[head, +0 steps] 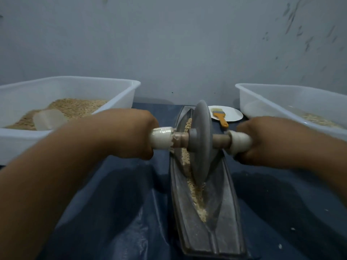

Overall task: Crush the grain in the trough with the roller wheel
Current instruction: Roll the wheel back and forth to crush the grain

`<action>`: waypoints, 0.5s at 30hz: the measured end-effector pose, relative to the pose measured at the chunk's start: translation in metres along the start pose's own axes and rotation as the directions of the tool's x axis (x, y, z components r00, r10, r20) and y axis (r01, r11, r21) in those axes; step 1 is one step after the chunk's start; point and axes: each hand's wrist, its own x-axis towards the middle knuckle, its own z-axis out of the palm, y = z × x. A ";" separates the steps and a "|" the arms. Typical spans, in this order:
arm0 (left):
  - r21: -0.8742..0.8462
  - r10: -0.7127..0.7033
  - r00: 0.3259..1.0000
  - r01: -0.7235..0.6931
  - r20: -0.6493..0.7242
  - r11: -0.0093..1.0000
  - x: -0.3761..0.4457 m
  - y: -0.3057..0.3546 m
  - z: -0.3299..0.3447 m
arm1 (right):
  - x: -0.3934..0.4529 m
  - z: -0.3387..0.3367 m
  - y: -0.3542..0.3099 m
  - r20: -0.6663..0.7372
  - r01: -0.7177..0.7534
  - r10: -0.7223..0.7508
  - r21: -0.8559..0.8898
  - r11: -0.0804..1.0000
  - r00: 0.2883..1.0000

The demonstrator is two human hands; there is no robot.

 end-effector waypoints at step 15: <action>0.002 -0.037 0.988 0.038 -0.150 0.999 0.010 0.002 0.008 | 0.010 0.015 -0.009 -0.188 -0.063 0.046 -0.085 0.994 0.981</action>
